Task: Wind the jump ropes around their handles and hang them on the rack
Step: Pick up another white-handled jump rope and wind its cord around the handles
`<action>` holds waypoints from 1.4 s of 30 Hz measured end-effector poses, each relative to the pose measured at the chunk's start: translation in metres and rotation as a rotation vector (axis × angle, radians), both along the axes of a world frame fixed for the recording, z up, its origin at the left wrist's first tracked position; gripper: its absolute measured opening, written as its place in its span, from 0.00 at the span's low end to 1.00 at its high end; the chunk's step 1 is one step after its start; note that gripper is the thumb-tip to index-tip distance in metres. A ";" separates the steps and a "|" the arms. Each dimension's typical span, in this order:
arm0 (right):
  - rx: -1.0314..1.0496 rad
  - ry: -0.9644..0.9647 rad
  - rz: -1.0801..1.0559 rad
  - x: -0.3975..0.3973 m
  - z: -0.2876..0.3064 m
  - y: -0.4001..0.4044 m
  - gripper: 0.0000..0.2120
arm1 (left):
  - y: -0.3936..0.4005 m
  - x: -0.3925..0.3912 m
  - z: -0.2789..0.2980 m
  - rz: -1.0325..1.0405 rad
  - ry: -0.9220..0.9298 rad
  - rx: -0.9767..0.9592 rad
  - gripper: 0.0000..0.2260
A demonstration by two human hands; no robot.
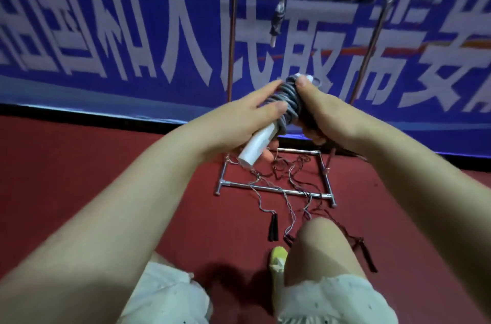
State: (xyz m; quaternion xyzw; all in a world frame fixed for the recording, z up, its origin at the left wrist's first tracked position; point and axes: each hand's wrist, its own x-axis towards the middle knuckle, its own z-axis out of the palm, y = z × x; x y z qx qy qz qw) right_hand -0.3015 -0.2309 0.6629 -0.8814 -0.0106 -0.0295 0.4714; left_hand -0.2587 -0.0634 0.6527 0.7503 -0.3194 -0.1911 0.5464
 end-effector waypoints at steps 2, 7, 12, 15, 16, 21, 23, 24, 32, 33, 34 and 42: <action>-0.070 -0.012 -0.020 -0.014 0.018 0.008 0.25 | 0.007 -0.014 0.017 0.044 -0.052 0.004 0.17; -0.095 -0.007 -0.068 -0.048 0.063 0.027 0.29 | 0.027 -0.049 0.060 0.123 -0.197 0.045 0.20; -0.189 -0.055 -0.115 -0.072 0.100 0.025 0.31 | 0.030 -0.070 0.097 0.142 -0.387 0.093 0.21; -0.129 -0.040 -0.080 -0.086 0.109 0.017 0.28 | 0.021 -0.077 0.100 0.144 -0.482 0.137 0.24; -0.083 -0.036 -0.070 -0.090 0.108 0.015 0.27 | 0.018 -0.078 0.099 0.141 -0.498 0.152 0.26; -0.060 -0.130 -0.070 -0.107 0.107 0.012 0.24 | 0.006 -0.084 0.096 0.043 -0.367 0.060 0.36; -0.115 -0.133 -0.050 -0.111 0.107 0.012 0.24 | 0.005 -0.087 0.092 0.017 -0.365 0.017 0.27; -0.129 -0.124 -0.034 -0.112 0.106 0.012 0.25 | 0.004 -0.089 0.090 0.021 -0.390 0.006 0.25; -0.045 0.089 0.227 -0.108 0.109 -0.010 0.23 | 0.003 -0.087 0.068 0.068 -0.355 -0.165 0.28; -0.075 0.101 0.272 -0.108 0.111 -0.014 0.16 | 0.004 -0.086 0.066 0.066 -0.337 -0.194 0.29; -0.114 0.118 0.301 -0.107 0.112 -0.018 0.13 | 0.004 -0.084 0.064 0.065 -0.323 -0.213 0.28; 0.004 0.088 0.208 -0.108 0.099 -0.050 0.26 | 0.017 -0.075 0.063 0.134 -0.205 -0.356 0.10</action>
